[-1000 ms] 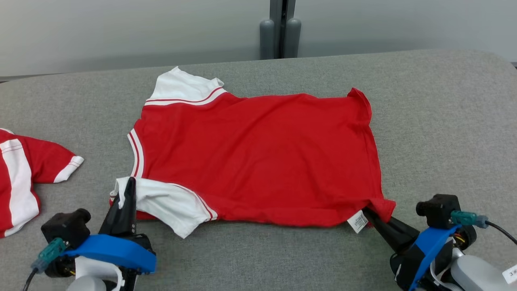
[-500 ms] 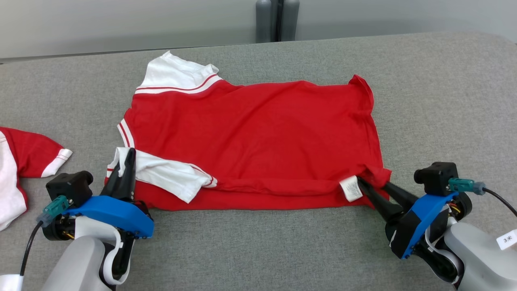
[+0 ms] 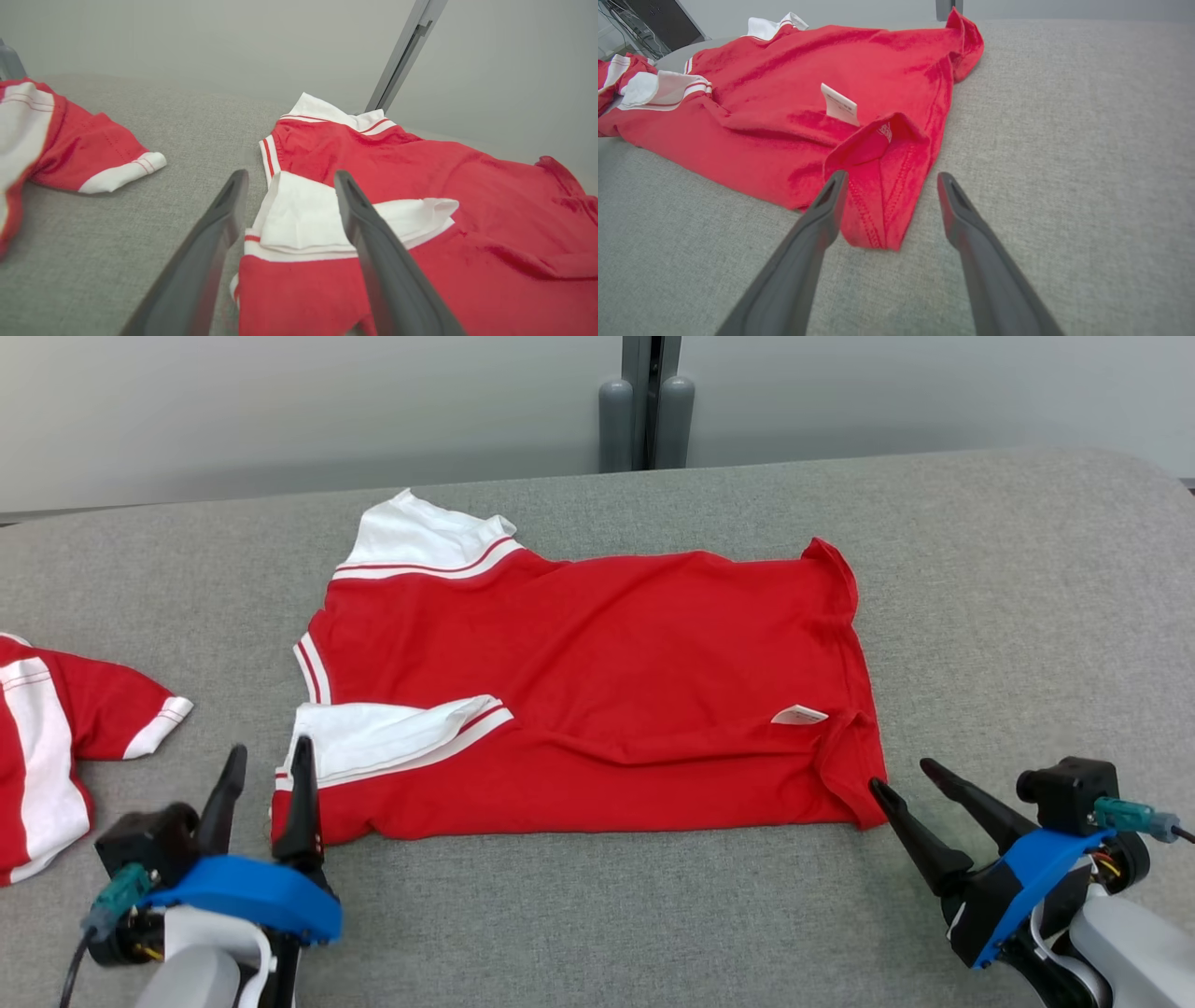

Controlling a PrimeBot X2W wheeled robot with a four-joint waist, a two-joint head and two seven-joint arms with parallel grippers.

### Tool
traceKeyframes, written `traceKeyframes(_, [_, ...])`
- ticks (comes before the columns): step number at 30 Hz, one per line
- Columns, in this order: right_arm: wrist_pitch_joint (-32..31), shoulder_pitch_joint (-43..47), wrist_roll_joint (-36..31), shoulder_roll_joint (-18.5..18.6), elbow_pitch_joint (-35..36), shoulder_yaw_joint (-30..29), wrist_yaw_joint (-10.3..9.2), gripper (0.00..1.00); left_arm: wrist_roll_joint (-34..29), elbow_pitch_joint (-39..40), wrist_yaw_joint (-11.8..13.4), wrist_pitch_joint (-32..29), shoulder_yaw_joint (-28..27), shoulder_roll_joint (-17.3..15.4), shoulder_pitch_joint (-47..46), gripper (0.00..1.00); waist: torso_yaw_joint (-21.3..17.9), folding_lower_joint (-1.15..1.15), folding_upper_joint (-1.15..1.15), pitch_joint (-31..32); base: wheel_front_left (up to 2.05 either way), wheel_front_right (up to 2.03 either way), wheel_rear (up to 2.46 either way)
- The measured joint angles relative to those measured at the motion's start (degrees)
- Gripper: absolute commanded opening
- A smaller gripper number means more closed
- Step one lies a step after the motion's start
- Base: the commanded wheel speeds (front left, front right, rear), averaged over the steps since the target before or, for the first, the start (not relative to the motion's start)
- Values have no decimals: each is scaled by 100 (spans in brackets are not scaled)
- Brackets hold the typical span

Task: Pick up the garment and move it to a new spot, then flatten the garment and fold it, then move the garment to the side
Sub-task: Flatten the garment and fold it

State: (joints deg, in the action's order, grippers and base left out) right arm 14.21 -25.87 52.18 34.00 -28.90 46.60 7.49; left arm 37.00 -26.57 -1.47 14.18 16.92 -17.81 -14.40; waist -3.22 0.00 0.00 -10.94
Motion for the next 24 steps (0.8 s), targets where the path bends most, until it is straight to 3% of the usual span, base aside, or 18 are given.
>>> traceKeyframes(16, [-99,-51,-680,-722,-704,-182,0,100,-288,-609,143,-4,311,-1,248,100,-3,0,0,-65,0,0,0])
traceKeyframes(24, [-98,-295,-1037,-1045,-1371,-236,1,100,-314,-1220,-34,13,378,20,-43,100,-30,0,0,-129,0,0,0])
